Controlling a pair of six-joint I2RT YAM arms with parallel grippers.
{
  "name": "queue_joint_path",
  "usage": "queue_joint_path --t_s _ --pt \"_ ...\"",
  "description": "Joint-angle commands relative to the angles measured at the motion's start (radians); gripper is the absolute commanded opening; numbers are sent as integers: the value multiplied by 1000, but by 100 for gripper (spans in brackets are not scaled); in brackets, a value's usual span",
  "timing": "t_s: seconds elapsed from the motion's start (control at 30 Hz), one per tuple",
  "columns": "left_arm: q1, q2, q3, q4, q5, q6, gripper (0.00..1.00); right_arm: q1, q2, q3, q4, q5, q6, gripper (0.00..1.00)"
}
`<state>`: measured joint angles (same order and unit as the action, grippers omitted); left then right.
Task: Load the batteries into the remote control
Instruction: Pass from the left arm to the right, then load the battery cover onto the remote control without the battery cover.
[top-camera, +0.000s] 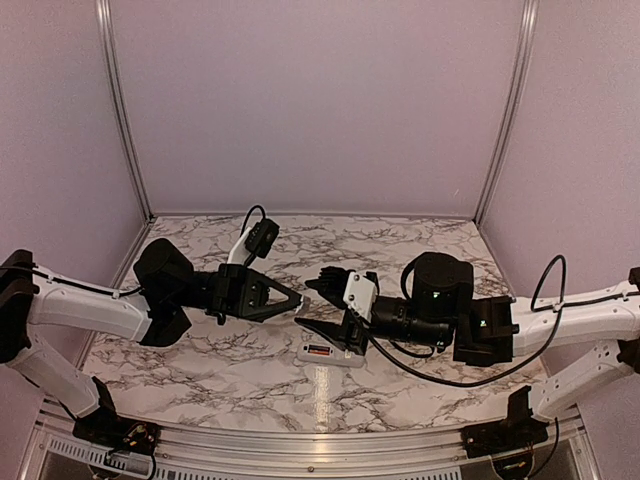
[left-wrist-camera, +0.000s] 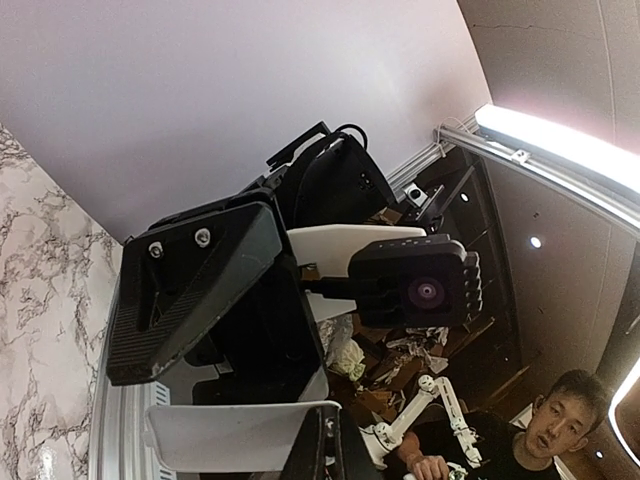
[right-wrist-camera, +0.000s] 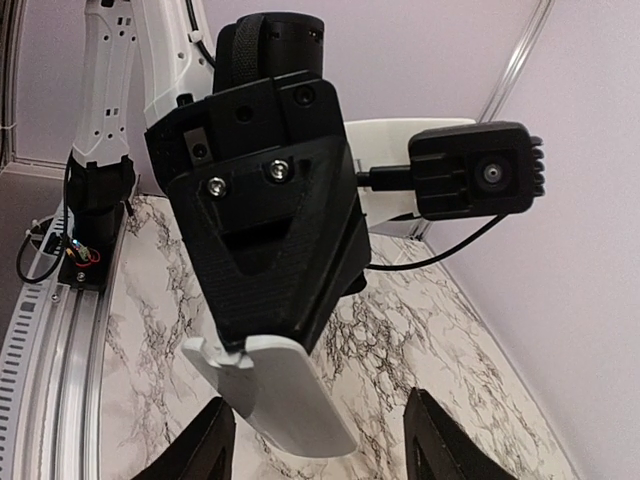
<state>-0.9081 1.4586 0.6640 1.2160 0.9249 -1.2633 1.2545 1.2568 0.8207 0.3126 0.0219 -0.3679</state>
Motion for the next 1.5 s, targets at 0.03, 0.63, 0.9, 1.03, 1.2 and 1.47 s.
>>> queue_joint_path --t_s 0.03,0.63,0.9,1.03,1.2,1.47 --pt "-3 34 -21 110 -21 -48 0 12 4 37 0 35 -12 56" --pt "11 84 -36 182 -49 -90 20 24 4 44 -26 35 -28 25" --pt "99 -47 -55 -106 -86 96 60 21 33 69 -152 68 23 22" --pt "182 -203 -56 -487 -210 314 69 -12 89 120 -281 32 71 22" --pt "279 -382 -76 -851 -480 478 89 -99 183 189 -420 -129 115 22" --pt "294 -423 -124 -1079 -741 583 99 -151 443 344 -608 -237 31 20"
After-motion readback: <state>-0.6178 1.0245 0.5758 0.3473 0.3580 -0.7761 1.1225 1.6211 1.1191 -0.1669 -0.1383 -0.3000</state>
